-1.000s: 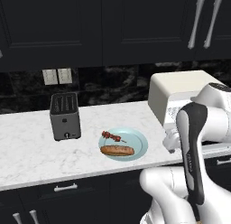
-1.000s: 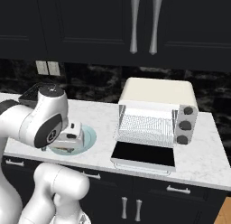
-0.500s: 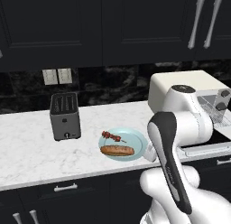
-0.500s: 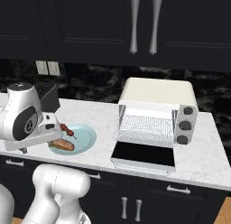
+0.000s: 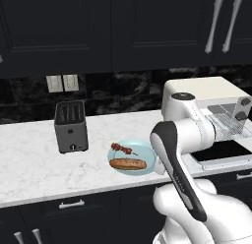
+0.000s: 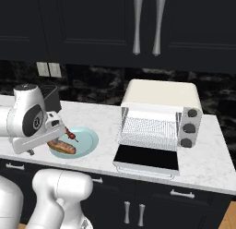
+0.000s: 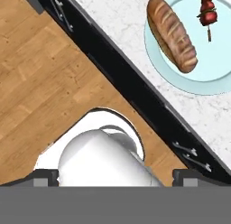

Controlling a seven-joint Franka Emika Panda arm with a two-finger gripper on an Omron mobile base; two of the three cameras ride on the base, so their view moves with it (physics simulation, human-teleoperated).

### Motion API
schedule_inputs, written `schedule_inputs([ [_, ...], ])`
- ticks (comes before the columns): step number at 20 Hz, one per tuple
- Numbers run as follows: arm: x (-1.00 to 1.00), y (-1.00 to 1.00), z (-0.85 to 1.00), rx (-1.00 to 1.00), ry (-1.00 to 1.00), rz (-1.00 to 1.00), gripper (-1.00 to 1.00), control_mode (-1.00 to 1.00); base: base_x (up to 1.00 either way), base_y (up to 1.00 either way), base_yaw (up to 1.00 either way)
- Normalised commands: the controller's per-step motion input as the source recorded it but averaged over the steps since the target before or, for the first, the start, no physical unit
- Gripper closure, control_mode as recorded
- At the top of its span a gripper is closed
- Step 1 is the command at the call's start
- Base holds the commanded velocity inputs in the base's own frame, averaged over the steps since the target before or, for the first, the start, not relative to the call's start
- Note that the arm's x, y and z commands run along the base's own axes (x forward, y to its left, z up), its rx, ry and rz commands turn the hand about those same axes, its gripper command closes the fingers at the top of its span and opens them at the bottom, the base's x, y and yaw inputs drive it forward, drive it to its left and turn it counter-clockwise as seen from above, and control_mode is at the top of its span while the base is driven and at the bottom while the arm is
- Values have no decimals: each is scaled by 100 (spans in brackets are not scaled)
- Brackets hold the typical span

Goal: Pick up the kebab skewer and baguette bread, and place them inside the toaster oven. Close the toaster oven door and start by setting the timer.

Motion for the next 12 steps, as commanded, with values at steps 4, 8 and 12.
schedule_inputs([
  [4,56,3,-45,0,0,6,-100,-100,0,0,0],
  [8,52,1,-37,0,0,0,-100,-100,0,0,0],
  [12,39,0,-31,0,0,0,-100,-100,0,0,0],
])
